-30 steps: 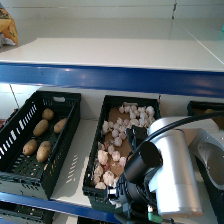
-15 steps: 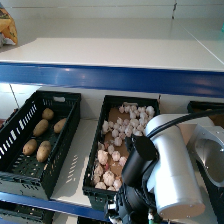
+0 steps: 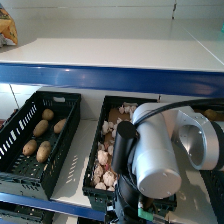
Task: Pick up garlic
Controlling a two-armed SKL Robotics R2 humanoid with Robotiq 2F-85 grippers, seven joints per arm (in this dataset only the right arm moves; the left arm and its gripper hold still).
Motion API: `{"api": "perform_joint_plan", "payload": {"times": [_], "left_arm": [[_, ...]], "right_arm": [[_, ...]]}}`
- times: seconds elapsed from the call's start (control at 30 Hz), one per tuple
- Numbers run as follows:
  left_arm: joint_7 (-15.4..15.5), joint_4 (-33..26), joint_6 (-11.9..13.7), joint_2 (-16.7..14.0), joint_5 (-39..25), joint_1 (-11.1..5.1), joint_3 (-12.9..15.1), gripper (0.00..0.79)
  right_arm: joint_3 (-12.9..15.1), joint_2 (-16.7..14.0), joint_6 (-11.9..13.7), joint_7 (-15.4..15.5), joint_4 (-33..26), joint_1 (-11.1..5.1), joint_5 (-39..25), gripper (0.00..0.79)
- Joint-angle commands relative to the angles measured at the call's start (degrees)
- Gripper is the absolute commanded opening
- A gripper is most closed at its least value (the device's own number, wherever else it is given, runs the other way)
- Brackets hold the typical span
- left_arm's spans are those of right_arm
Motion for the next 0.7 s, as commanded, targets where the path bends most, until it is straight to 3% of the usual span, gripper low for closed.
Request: {"api": "perform_joint_plan", "payload": {"times": [0.03,0.23,0.7], "left_arm": [[0.0,0.0,0.0,0.0,0.0,0.0,0.0,0.0],[0.0,0.0,0.0,0.0,0.0,0.0,0.0,0.0],[0.0,0.0,0.0,0.0,0.0,0.0,0.0,0.0]], "right_arm": [[1.73,1.82,0.52,-0.7,2.32,-1.65,-1.56,0.0],[3.88,3.48,0.73,-2.12,5.14,-2.69,-2.06,0.0],[5.2,4.6,1.31,-2.78,8.86,-1.83,-1.86,0.0]]}}
